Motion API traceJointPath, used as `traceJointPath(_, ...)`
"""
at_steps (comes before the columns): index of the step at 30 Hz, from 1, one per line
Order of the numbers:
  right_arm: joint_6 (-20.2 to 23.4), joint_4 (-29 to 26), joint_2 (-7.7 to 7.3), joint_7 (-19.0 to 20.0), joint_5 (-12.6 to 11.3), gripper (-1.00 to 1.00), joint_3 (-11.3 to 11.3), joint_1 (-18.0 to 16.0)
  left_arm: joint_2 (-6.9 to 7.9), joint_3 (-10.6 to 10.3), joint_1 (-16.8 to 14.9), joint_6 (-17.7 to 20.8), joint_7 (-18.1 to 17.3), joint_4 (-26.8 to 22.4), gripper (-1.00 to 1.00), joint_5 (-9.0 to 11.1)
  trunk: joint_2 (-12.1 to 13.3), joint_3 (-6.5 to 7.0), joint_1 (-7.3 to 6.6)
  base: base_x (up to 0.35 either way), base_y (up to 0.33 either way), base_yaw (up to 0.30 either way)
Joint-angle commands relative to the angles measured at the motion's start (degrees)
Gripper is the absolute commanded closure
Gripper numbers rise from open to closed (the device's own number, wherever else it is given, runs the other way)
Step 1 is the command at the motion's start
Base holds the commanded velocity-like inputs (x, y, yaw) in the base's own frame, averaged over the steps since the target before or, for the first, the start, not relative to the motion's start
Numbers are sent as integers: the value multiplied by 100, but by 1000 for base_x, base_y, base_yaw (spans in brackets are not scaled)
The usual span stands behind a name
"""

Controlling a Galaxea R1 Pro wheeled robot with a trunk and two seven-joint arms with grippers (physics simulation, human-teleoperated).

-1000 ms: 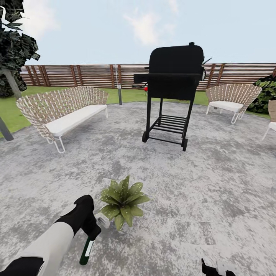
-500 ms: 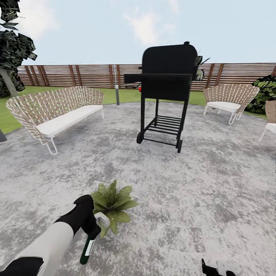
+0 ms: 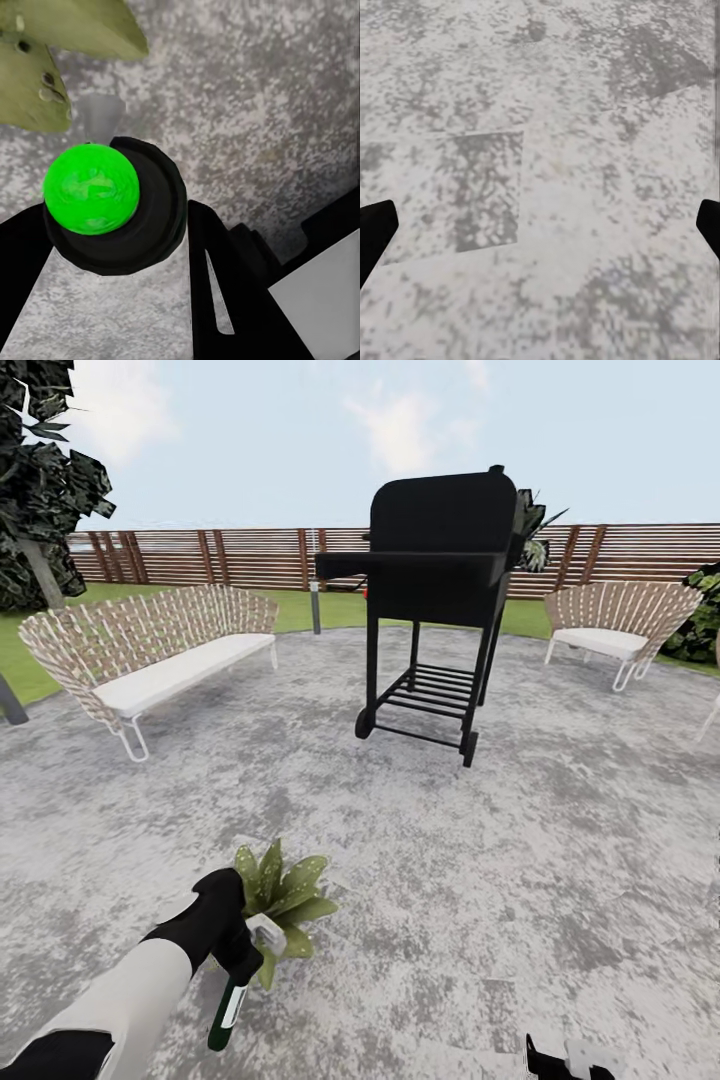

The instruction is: Pick up the pesticide atomizer in the garden and spray insectifuge to fully cover both potted plants in the garden.

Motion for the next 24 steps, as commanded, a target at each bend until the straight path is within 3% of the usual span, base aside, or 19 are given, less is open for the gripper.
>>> traceJointPath(1,-4,-4,0,-32,-23,-100,50,-1,1,-8,-2,38,-60,-10,100,-57,-2,-6,0,49,-121,4)
traceJointPath(9,-4,-4,0,-32,-23,-100,50,-1,183,-9,241,32,-52,71,100,-60,-2,-6,0,6,-15,1)
traceJointPath(15,-4,-4,0,-32,-23,-100,50,-1,506,4,300,31,-51,59,100,-46,-2,-6,0,0,0,0)
traceJointPath(16,-4,-4,0,-32,-23,-100,50,-1,543,35,382,11,-51,73,100,47,-2,-6,0,0,0,0)
traceJointPath(19,-4,-4,7,-32,-23,-100,52,-1,508,112,496,-21,-43,54,100,282,-2,-6,0,0,0,0)
traceJointPath(24,-4,-4,5,-32,-23,-100,50,-1,496,127,517,-5,365,52,100,340,-2,-6,0,0,0,0)
